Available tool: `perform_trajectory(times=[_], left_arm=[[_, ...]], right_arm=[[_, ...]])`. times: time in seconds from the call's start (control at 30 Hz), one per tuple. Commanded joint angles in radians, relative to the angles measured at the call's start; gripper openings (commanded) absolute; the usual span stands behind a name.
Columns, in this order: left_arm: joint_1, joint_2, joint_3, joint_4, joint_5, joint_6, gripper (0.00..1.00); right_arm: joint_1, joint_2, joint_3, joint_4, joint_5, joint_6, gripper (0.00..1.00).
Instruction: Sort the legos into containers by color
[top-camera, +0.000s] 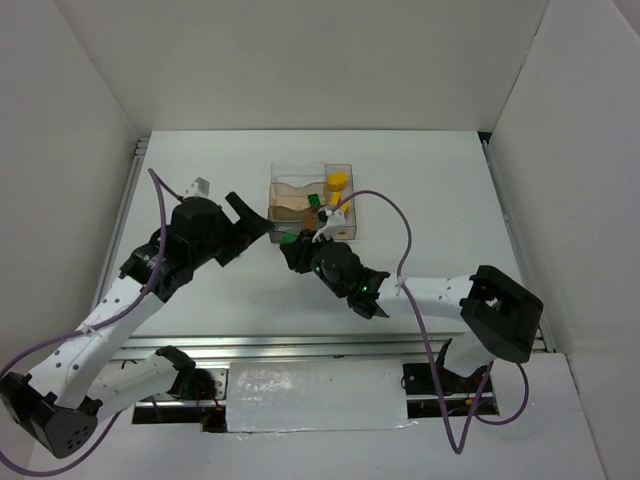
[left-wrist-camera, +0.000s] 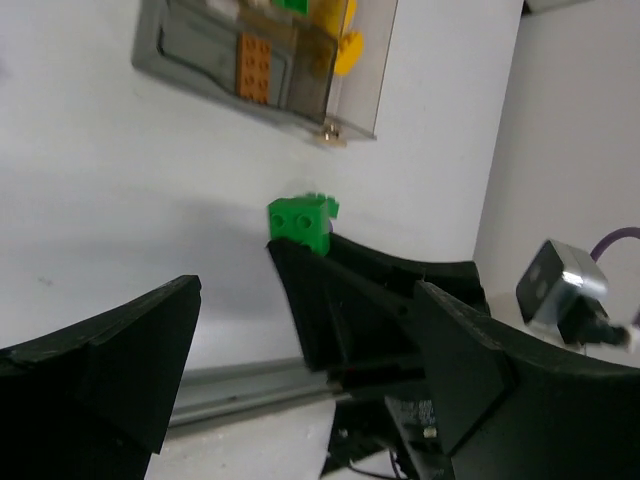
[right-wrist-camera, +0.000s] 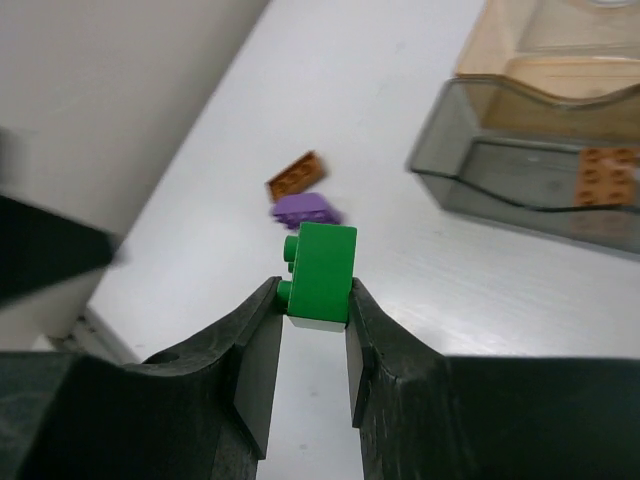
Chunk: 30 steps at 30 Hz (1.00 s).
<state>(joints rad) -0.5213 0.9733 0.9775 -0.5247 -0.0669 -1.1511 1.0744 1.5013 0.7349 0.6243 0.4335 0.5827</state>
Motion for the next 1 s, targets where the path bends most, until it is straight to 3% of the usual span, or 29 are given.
perform_trajectory(times=[0.0,0.07,0.2,0.37,0.67,0.87,0.93,0.97], left_arm=[[0.015,-0.019,0.11,-0.115,-0.195,0.082,1.0],[0.024,-0.05,0.145,-0.144,-0.266,0.122,1.0],[0.033,-0.076,0.185,-0.217,-0.307,0.24,1.0],[0.041,-0.11,0.187,-0.278,-0.321,0.32,1.0],[0.049,-0.151,0.089,-0.298,-0.324,0.384,0.99],[0.052,-0.145,0.03,-0.262,-0.304,0.392,0.99],[0.052,-0.133,0.026,-0.253,-0.292,0.399,0.99],[0.053,-0.127,0.023,-0.248,-0.29,0.404,0.99]], right_arm=[[-0.114,-0.026,0.073,-0.098,-0.079,-0.038,0.0],[-0.168,0.008,0.144,-0.256,-0.099,-0.067,0.0],[-0.325,0.192,0.454,-0.546,-0.137,-0.109,0.0],[-0.401,0.417,0.795,-0.832,-0.134,-0.165,0.0],[-0.464,0.589,0.998,-0.94,-0.164,-0.192,0.1],[-0.469,0.609,0.994,-0.931,-0.185,-0.193,0.16],[-0.47,0.606,0.989,-0.923,-0.191,-0.193,0.24],[-0.469,0.606,0.995,-0.926,-0.191,-0.193,0.44]])
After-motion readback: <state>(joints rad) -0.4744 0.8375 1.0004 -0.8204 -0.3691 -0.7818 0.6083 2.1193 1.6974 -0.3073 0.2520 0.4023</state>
